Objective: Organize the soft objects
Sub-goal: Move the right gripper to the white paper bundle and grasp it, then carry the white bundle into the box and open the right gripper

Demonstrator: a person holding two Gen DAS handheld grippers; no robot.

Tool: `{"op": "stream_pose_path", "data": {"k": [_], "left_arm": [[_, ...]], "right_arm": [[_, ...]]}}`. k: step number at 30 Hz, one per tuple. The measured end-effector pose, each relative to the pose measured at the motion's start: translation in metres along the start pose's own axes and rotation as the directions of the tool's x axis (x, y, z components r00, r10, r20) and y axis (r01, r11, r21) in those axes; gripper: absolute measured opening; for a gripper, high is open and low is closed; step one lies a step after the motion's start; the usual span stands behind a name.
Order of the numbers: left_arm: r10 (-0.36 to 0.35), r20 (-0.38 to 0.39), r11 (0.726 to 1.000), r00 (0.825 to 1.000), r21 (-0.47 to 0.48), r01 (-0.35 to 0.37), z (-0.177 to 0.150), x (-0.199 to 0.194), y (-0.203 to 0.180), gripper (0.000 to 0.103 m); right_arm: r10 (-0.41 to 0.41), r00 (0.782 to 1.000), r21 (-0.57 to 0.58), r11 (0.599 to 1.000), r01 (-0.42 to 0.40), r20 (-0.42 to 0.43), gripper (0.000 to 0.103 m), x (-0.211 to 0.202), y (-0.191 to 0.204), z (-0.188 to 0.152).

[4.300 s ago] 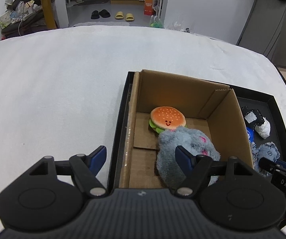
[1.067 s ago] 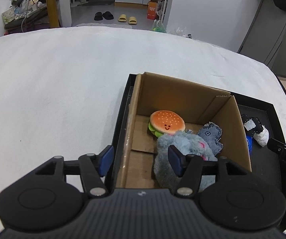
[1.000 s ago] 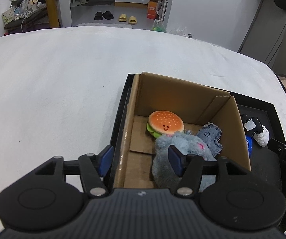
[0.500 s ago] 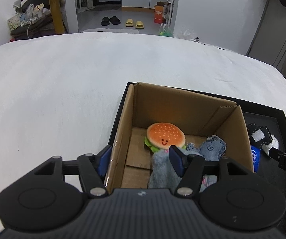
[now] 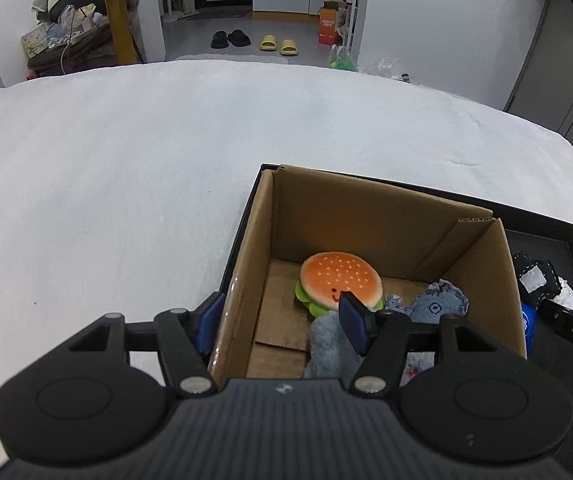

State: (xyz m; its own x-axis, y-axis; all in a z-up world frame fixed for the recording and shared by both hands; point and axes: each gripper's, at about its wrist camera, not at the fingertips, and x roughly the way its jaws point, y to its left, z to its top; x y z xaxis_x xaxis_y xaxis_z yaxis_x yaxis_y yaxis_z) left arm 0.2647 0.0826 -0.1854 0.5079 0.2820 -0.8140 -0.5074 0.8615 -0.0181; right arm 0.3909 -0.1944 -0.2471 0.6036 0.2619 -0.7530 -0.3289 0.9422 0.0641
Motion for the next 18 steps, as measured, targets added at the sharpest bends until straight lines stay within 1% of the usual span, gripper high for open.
{"op": "stream_pose_path", "data": {"k": [3, 12, 18], "left_arm": [[-0.003, 0.000, 1.000, 1.000, -0.003, 0.003, 0.000, 0.000, 0.001, 0.061], [-0.028, -0.006, 1.000, 1.000, -0.010, 0.028, -0.002, -0.005, 0.006, 0.061], [-0.053, -0.016, 0.999, 0.998, 0.013, 0.053, -0.006, -0.011, 0.007, 0.061]], "right_arm": [[0.001, 1.000, 0.001, 1.000, -0.001, -0.002, 0.043, 0.001, 0.000, -0.001], [-0.017, 1.000, 0.002, 1.000, 0.017, 0.008, 0.042, -0.012, -0.001, -0.006], [-0.026, 1.000, -0.004, 1.000, 0.026, 0.010, 0.042, -0.026, 0.002, -0.009]]}}
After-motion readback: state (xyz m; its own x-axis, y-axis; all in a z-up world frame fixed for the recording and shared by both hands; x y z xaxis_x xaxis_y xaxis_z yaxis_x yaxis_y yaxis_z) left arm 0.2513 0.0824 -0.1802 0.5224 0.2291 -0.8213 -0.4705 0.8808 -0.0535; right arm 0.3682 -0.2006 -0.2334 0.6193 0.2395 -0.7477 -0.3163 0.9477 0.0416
